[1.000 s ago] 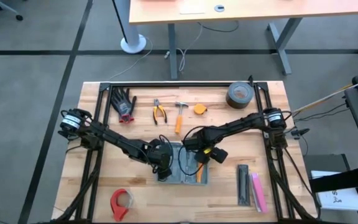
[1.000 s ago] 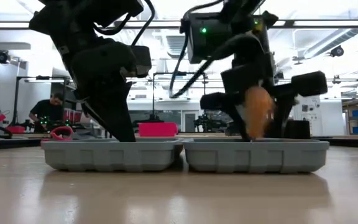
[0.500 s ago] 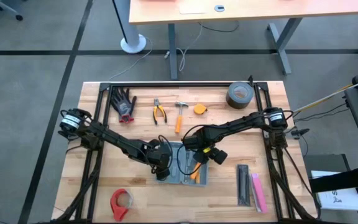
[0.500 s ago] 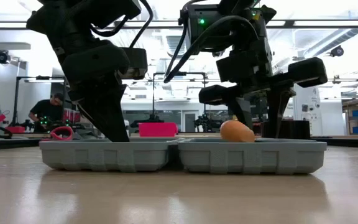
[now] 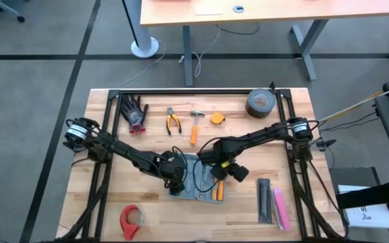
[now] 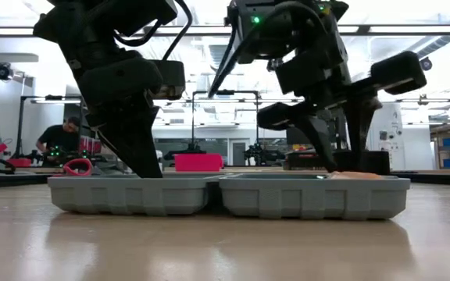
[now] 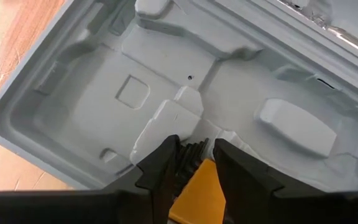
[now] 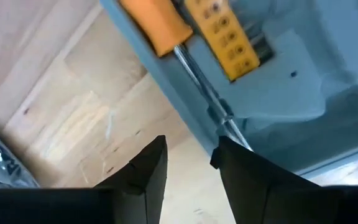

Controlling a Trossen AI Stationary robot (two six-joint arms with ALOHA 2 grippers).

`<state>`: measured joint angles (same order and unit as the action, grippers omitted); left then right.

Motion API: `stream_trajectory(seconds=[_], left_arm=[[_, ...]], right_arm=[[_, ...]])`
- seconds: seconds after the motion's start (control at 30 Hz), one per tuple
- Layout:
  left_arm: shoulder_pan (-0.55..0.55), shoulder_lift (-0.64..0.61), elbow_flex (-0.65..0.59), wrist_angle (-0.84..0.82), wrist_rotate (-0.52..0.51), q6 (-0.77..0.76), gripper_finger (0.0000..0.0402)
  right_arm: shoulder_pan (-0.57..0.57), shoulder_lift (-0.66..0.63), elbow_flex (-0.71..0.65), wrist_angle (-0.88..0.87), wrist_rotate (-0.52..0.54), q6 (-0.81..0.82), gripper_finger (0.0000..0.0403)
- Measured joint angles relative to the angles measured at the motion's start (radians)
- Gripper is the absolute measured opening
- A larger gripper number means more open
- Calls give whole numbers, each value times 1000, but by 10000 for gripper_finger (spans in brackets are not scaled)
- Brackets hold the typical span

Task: Prefit tool cases
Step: Remove the nut driver from the gray tool box

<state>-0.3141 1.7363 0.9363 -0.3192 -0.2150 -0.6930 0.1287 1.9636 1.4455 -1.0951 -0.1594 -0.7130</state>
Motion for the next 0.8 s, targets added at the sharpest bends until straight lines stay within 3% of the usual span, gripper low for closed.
stream_trajectory(seconds=[0.33,0.8], left_arm=[[2,-1,0,0,13,0,112],[5,-2,2,-9,24,3,136]], right_arm=[[-5,25,28,13,1,-67,114],[-21,69,36,15,47,-112,164]])
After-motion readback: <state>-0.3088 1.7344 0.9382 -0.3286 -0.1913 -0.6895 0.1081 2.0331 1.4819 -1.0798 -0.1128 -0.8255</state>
